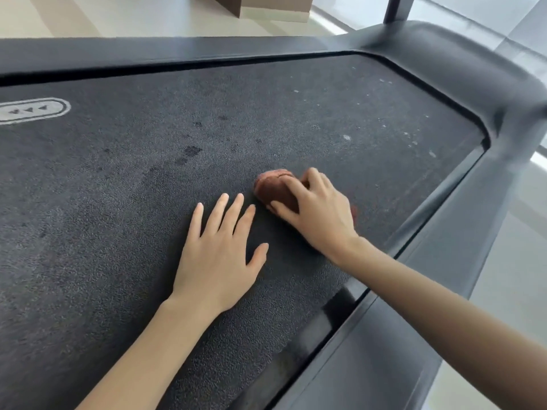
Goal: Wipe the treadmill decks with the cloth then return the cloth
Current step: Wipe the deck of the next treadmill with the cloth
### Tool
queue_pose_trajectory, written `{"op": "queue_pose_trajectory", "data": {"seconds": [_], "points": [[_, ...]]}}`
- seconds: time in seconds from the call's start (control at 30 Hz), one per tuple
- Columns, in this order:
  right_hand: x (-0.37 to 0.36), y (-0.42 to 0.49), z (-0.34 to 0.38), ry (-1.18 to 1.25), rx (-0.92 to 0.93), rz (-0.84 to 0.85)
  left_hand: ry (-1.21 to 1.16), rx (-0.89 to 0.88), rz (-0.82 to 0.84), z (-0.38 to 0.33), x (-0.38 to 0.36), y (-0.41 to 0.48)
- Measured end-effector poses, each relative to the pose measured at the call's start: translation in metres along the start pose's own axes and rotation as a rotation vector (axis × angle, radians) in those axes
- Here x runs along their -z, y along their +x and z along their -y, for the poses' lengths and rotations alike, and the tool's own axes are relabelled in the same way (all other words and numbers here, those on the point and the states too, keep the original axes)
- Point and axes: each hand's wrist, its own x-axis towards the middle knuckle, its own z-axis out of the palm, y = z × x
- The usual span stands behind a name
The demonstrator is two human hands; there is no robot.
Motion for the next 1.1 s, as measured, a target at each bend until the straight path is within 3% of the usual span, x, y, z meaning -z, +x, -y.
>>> {"op": "queue_pose_trajectory", "data": {"seconds": [0.1, 0.27, 0.33, 0.5, 0.63, 0.73, 0.9, 1.1], "points": [[0.0, 0.006, -0.03, 0.013, 0.021, 0.03, -0.014, -0.001, 0.017, 0.001, 0.001, 0.0], [-0.016, 0.062, -0.099, -0.056, -0.332, 0.101, -0.016, 0.012, 0.02, 0.001, 0.001, -0.002], [-0.024, 0.074, -0.105, -0.059, -0.357, 0.095, -0.014, 0.01, 0.023, 0.0, 0.0, -0.002], [-0.03, 0.07, -0.057, 0.002, -0.061, -0.008, 0.021, 0.057, 0.035, -0.003, 0.001, 0.006], [-0.025, 0.068, -0.01, 0.064, 0.232, 0.015, 0.048, 0.175, 0.041, -0.013, 0.004, 0.021], [-0.014, 0.061, -0.034, 0.15, 0.321, 0.085, 0.036, 0.23, 0.027, -0.023, 0.005, 0.019], [-0.013, 0.039, -0.098, 0.215, 0.459, 0.028, 0.05, 0.314, 0.016, -0.036, 0.001, 0.015], [-0.034, 0.096, -0.059, 0.173, 0.397, 0.052, 0.107, 0.339, 0.07, -0.038, 0.004, 0.016]]}}
